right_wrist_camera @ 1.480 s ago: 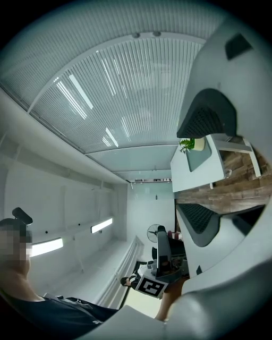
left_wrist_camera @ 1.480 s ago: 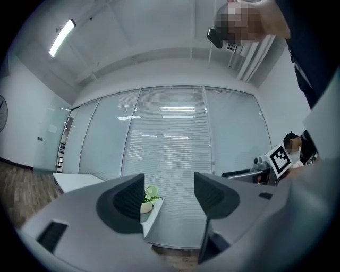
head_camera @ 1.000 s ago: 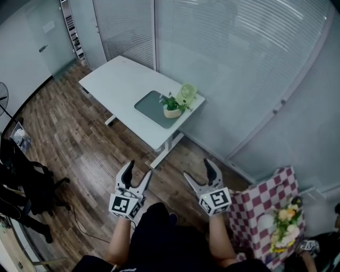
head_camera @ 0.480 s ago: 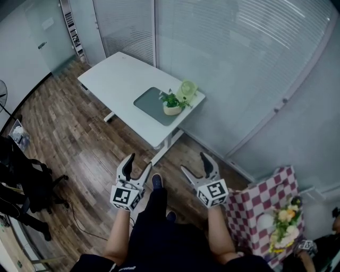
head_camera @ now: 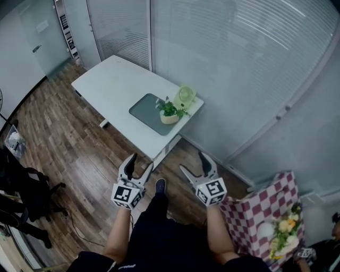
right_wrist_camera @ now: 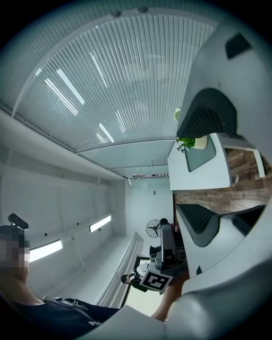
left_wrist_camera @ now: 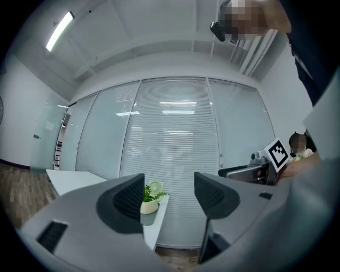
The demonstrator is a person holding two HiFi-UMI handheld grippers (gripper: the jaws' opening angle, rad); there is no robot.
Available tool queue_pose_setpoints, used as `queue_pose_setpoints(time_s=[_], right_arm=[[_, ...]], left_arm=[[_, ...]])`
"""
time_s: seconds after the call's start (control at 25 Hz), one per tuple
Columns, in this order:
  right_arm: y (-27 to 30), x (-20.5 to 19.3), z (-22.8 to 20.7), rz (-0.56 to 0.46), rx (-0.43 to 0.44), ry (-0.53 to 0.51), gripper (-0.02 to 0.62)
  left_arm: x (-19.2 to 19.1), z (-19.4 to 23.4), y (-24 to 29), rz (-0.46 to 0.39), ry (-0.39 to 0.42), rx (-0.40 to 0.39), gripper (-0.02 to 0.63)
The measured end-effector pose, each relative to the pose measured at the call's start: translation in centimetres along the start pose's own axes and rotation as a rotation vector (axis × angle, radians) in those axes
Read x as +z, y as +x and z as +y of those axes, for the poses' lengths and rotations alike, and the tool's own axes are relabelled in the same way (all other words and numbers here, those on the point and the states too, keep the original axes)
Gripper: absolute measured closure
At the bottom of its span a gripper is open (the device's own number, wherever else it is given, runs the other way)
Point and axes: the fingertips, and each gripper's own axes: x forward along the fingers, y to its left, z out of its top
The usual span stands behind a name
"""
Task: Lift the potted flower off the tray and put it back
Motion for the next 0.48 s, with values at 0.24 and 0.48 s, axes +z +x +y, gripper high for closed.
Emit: queue_pose_setpoints(time_s=[0.24, 0.48], right_arm=[[2.5, -1.1, -1.8, 0.020, 0.006, 0.018, 0.241], [5.3, -2.6, -3.1, 0.057, 0.031, 0.027, 0.241]], left_arm=[[-1.5, 1.5, 3.0, 0.026, 0.004, -0.011, 0.336], [-4.0, 3.2, 6.6, 0.083, 0.020, -0.033, 0.336]])
